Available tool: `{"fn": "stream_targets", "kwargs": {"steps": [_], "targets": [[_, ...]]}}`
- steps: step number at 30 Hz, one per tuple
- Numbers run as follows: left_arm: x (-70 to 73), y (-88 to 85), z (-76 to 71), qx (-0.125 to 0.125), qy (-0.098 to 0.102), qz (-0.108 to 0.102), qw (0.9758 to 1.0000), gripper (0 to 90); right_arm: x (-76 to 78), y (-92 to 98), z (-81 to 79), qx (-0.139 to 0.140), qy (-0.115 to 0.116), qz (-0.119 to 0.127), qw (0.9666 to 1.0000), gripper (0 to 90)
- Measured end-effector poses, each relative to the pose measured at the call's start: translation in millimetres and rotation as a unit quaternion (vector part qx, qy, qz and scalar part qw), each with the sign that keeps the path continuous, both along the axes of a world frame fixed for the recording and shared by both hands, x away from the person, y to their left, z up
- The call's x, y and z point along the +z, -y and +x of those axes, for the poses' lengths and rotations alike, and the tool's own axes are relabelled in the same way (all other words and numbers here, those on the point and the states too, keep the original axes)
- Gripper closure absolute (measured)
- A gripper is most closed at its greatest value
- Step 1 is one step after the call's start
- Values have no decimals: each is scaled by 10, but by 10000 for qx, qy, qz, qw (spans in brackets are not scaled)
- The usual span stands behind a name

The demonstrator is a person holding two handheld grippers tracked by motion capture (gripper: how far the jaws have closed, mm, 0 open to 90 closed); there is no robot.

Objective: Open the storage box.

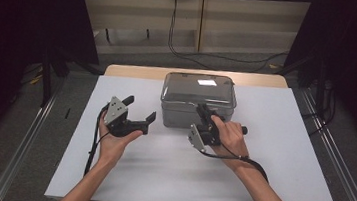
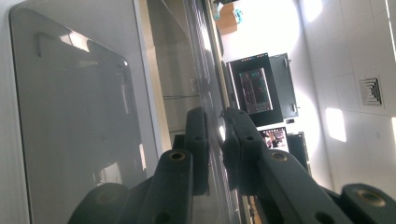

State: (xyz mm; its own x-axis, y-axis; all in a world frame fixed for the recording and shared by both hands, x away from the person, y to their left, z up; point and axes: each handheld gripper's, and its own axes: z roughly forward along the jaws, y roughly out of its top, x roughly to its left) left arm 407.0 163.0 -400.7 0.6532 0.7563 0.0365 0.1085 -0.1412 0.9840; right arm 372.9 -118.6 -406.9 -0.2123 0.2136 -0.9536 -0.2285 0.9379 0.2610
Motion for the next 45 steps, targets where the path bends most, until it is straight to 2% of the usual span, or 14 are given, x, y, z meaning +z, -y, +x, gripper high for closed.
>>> {"fn": "stream_targets", "kwargs": {"steps": [5,6,8,12,15,23,25,26,31,32,37,39,42,45], "targets": [[9,61,56,-55,75,73,9999,33,23,6,4,-7,8,47,10000,800],[13,91,89,-100,82,183,9997,33,27,4,7,6,14,46,10000,802],[15,122,128,-105,150,251,9995,36,38,1,8,-17,10,53,10000,802],[30,183,214,-59,144,160,9998,42,78,2,18,-14,30,95,9999,804],[59,238,270,-104,213,225,9995,44,88,11,22,-15,47,122,9999,803],[6,337,373,-171,153,295,9993,50,116,5,36,-13,102,127,9999,805],[-14,353,400,-203,75,240,9995,56,124,4,44,3,116,103,9999,805],[-30,375,436,-171,94,343,9992,56,128,3,49,6,130,111,9999,805],[-40,417,494,-173,170,309,9992,77,140,-2,50,-20,123,131,9998,805],[-36,421,502,-164,233,393,9988,76,138,0,48,-39,113,154,9998,804],[-41,445,541,-138,224,312,9992,101,142,-2,49,-32,117,165,9998,803],[-45,451,551,-123,250,380,9989,115,139,-3,49,-36,112,166,9998,802],[-62,448,577,-116,174,212,9996,130,136,-4,50,-21,88,135,9999,802],[-64,445,594,-102,213,201,9995,170,130,-5,48,-17,85,126,9999,801]]}}
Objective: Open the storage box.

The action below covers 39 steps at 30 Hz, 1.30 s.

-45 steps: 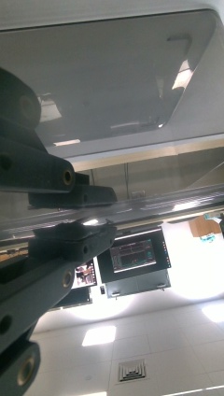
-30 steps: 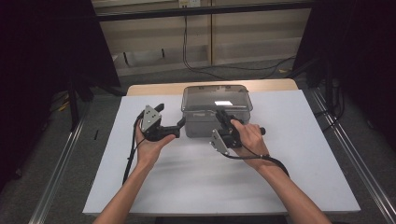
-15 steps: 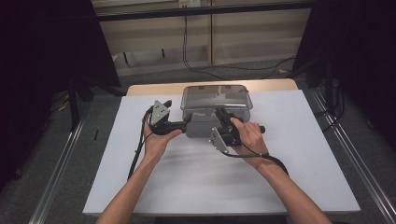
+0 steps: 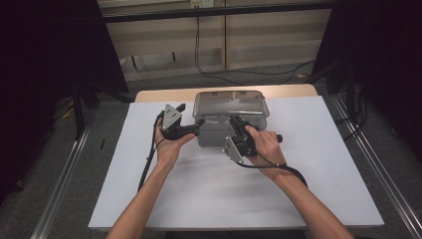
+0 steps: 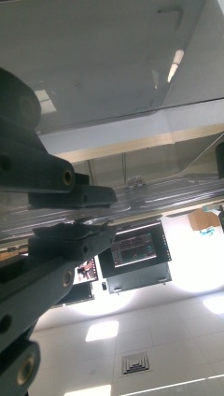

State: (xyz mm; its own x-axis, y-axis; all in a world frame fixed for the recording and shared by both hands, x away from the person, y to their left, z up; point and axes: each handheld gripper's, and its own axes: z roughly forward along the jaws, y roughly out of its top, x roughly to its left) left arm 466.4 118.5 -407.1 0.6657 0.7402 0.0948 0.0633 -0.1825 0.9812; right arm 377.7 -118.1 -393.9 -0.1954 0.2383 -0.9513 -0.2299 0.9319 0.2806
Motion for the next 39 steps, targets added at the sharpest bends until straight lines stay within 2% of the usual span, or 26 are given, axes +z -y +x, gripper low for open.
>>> {"fn": "stream_targets", "kwargs": {"steps": [5,11,16,20,23,24,29,32,36,39], "targets": [[24,6,-3,-26,36,48,10000,174,6,8,1,-4,-7,42,10000,795],[32,6,0,-42,7,148,9999,181,0,37,16,-10,-120,204,9997,675],[30,12,-1,-71,35,199,9998,187,31,99,39,-102,-236,530,9983,609],[40,23,-6,-107,79,166,9998,210,60,190,65,-204,-422,871,9951,575],[58,15,-9,-147,151,260,9994,234,64,271,73,-226,-524,1112,9922,563],[59,16,-12,-149,144,245,9995,237,58,308,78,-246,-606,1264,9898,550],[68,26,-11,-162,169,195,9995,258,49,450,109,-267,-800,1687,9820,503],[75,37,-13,-168,195,248,9994,273,58,525,134,-311,-932,2019,9745,435],[86,44,-11,-194,209,234,9993,284,68,608,162,-286,-1116,2430,9632,403],[85,59,-7,-196,223,214,9993,284,80,664,176,-243,-1223,2755,9532,355]]}}
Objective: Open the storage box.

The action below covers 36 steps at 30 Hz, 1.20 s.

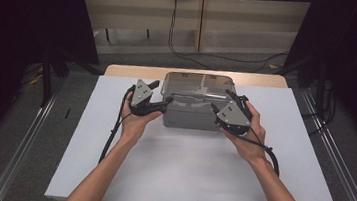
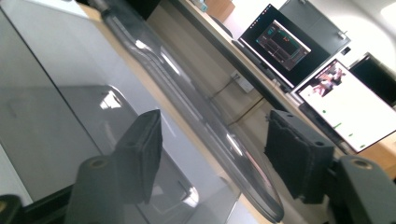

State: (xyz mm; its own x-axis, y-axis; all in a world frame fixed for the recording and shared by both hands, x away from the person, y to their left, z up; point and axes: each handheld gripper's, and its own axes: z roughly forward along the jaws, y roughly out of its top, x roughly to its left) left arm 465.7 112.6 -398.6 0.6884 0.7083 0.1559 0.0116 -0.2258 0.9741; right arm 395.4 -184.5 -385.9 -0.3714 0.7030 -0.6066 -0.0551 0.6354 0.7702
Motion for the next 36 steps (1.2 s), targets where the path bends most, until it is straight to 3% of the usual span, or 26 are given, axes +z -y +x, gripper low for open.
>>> {"fn": "stream_targets", "kwargs": {"steps": [4,15,18,20,22,26,29,34,36], "targets": [[7,12,3,-30,2,5,10000,295,6,45,13,-36,-94,127,9999,331],[65,13,22,-82,-54,-72,9999,304,56,238,74,29,-365,951,9948,286],[84,19,22,-71,-25,-101,9999,315,51,276,99,45,-461,1007,9938,273],[89,21,21,-83,-32,-86,9999,327,48,284,106,-4,-459,1016,9938,264],[100,21,29,-78,-36,-87,9999,327,49,314,133,-119,-394,1183,9921,229],[119,16,40,-79,-60,-107,9999,326,75,347,158,-151,-350,1419,9891,248],[136,13,49,-83,-64,-59,9999,319,77,365,168,-97,-379,1439,9888,291],[158,35,53,-86,-68,-149,9998,347,74,404,202,106,-510,1667,9846,381],[168,41,51,-90,-63,-79,9999,364,67,407,221,93,-508,1671,9846,393]]}}
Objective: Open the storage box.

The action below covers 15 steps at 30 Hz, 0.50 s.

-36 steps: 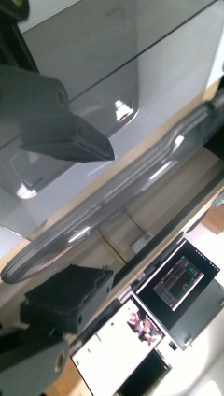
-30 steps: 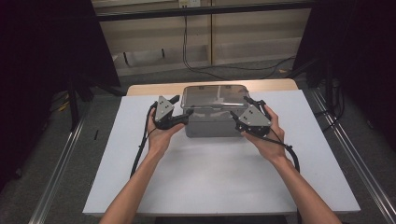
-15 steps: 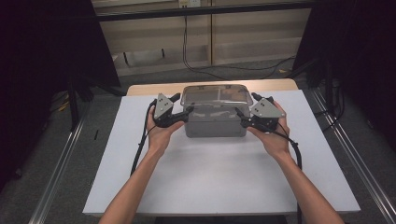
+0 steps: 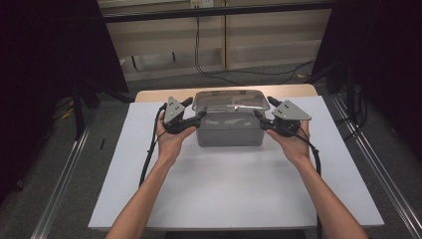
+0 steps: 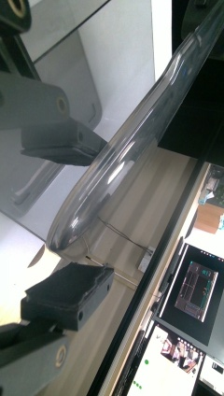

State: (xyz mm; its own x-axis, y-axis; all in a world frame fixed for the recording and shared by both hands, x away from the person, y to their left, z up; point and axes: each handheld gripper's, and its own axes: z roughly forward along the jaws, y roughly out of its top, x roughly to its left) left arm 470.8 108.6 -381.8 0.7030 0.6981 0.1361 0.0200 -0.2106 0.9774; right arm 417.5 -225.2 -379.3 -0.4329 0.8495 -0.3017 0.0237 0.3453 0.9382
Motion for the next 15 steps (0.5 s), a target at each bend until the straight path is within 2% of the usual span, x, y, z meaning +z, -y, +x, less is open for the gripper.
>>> {"fn": "stream_targets", "kwargs": {"steps": [7,8,11,15], "targets": [[38,17,9,-15,69,30,10000,402,5,11,35,30,42,60,10000,446],[49,20,25,-101,43,2,9999,404,4,14,39,40,49,69,10000,455],[81,22,37,-140,60,57,9999,402,2,11,52,43,19,31,10000,463],[116,33,57,-163,80,25,9998,422,68,6,86,127,25,55,9999,481]]}}
